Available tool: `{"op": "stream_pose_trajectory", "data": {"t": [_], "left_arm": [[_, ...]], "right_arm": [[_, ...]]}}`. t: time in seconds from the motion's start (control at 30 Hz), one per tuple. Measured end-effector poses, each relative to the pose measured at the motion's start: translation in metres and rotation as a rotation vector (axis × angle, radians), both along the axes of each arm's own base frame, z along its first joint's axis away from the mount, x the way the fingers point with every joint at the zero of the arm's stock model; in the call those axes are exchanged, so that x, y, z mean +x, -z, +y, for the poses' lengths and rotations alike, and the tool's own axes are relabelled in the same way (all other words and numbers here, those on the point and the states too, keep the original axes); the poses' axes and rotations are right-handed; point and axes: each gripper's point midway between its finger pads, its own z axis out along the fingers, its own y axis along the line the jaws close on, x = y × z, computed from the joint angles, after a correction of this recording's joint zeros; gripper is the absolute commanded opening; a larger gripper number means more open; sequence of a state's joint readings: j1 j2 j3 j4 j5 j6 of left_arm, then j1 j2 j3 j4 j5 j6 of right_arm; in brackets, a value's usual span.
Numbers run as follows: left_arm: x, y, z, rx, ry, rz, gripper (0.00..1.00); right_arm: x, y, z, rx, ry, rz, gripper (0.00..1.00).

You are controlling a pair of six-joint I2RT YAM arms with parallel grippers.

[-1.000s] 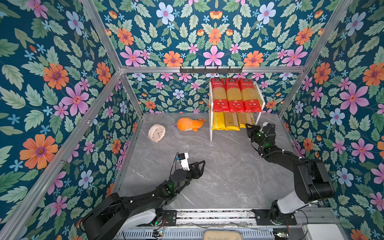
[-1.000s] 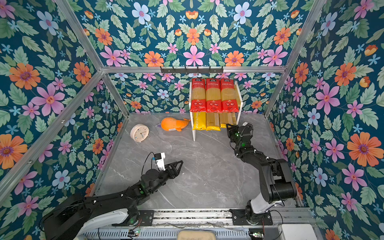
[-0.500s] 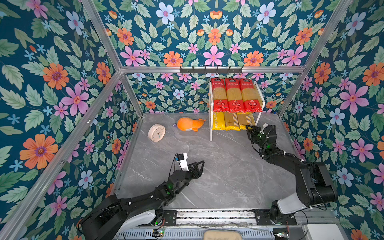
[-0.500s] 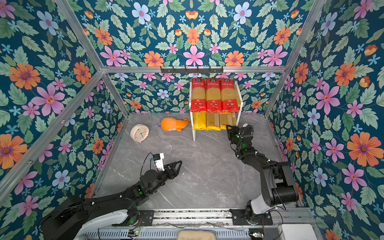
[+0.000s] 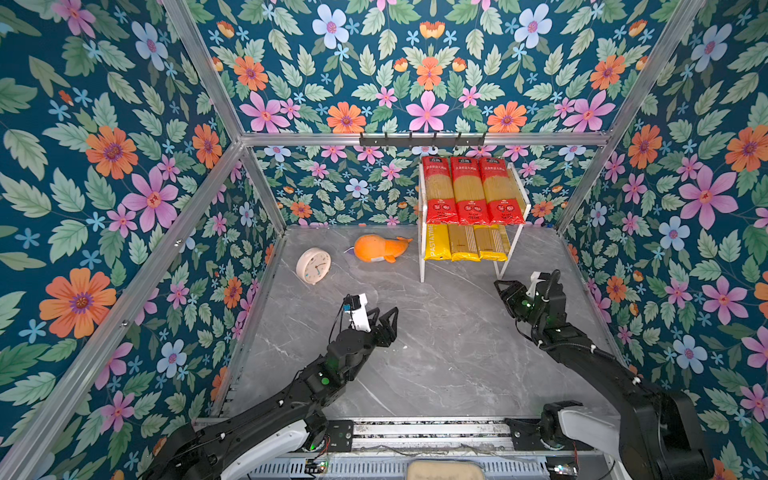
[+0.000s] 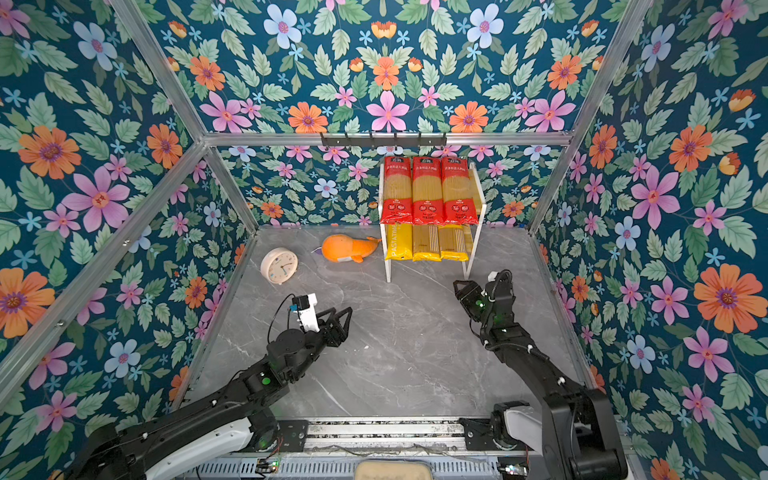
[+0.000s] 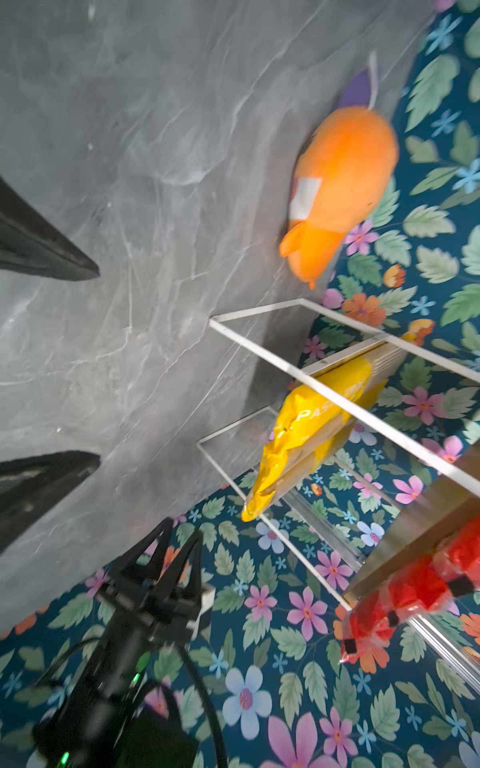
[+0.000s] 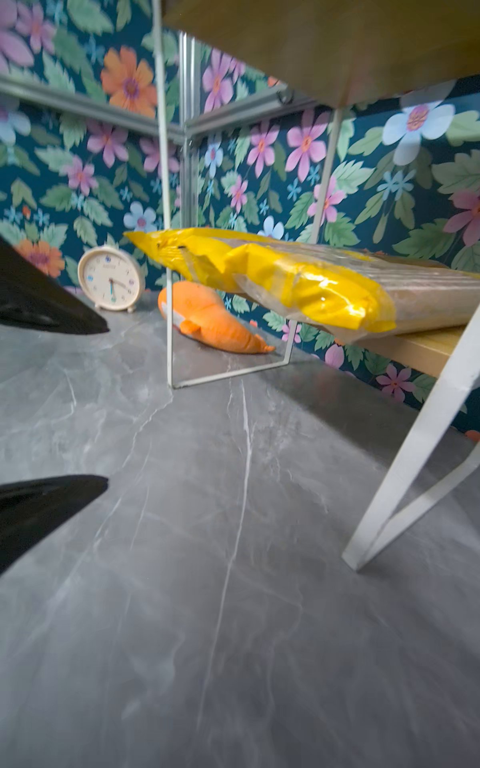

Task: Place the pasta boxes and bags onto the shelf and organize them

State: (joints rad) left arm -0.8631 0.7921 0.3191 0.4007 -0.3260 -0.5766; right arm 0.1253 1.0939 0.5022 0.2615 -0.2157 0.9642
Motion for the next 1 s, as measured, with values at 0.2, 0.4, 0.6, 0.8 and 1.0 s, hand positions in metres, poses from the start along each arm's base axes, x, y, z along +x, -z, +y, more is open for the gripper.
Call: {"op": "stream_pose_trajectory", "data": {"t": [0.2,0.4,0.6,0.8,1.0], "left_arm": [[0.029,0.007,0.050,0.371,-0.242,-0.103,0.76],[0.059,0.045,0.144,0.635,-0.596,-0.023,0.78],[0.067,0.066,0.204,0.683,-0.750,0.015,0.80],[0.077,0.094,0.218,0.664,-0.688,0.016,0.81],[0.112,0.091,0.193,0.671,-0.549,-0.068,0.82]], "right_arm": [[-0.014,-0.008,-0.058,-0.363,0.080,-0.024,0.60],[-0.020,0.021,-0.104,-0.676,0.195,0.012,0.61],[-0.014,0.053,-0.127,-0.835,0.248,0.062,0.62],[-0.010,0.064,-0.131,-0.913,0.255,0.015,0.63],[-0.012,0.072,-0.134,-0.947,0.276,-0.052,0.67]]}}
